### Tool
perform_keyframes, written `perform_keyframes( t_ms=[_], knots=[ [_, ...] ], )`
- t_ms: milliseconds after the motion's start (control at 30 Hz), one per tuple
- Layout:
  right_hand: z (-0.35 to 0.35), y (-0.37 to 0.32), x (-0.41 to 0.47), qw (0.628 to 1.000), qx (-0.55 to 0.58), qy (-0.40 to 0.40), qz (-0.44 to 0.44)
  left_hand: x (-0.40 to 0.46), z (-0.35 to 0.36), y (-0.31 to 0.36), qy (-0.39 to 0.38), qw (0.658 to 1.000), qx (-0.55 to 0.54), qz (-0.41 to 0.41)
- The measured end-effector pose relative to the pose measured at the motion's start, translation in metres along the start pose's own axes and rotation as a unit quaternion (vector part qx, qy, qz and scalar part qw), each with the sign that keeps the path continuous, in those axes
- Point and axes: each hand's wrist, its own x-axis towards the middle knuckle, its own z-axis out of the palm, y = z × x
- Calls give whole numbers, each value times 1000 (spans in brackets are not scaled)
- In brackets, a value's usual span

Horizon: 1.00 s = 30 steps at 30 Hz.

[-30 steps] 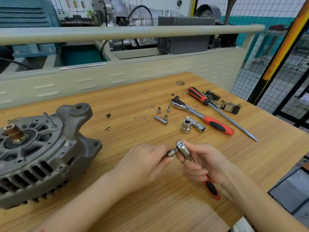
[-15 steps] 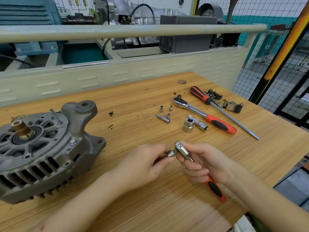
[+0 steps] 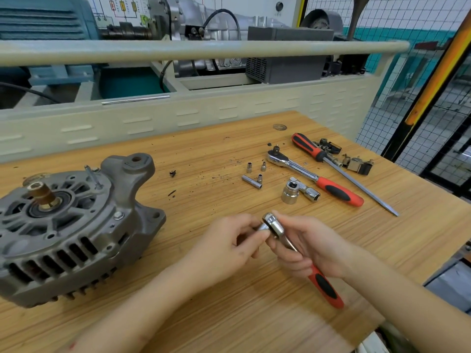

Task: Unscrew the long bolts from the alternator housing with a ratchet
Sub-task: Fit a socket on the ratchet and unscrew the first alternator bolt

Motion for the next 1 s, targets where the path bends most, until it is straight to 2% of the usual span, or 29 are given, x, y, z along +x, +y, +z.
perform_keyframes(
  t_ms=[67, 167, 267, 300, 367, 433, 467, 533, 700, 833, 900, 1000],
  knots=[
    [4, -7, 6, 992, -114, 45, 4, 4, -5, -1, -4, 1000, -2, -31],
    [4, -31, 16, 941, -325, 99, -9, 6, -11, -5, -15, 998, -33, -60],
    [-12, -60, 34, 918, -351, 168, -74, 3, -16, -9, 29, 984, -150, -92],
    [-21, -68, 44, 891, -385, 214, -111, 1, -18, -11, 42, 975, -188, -110],
    [-43, -78, 68, 811, -482, 295, -151, -4, -22, -15, 60, 956, -243, -153],
    [-62, -79, 90, 741, -581, 318, -109, -11, -24, -18, 64, 942, -276, -182],
    [-69, -78, 99, 722, -615, 308, -74, -13, -24, -19, 60, 937, -285, -194],
    [-76, -74, 111, 710, -641, 291, -37, -16, -21, -22, 47, 931, -291, -216],
    [-80, -76, 119, 686, -663, 295, -38, -14, -13, -32, 9, 930, -242, -276],
    [-82, -72, 115, 709, -651, 269, -31, -12, -14, -36, 10, 923, -240, -302],
    [-81, -69, 116, 685, -678, 265, -33, -11, -13, -36, 36, 911, -262, -318],
    [-77, -64, 114, 650, -683, 326, -66, -8, -12, -39, 79, 903, -272, -324]
  ],
)
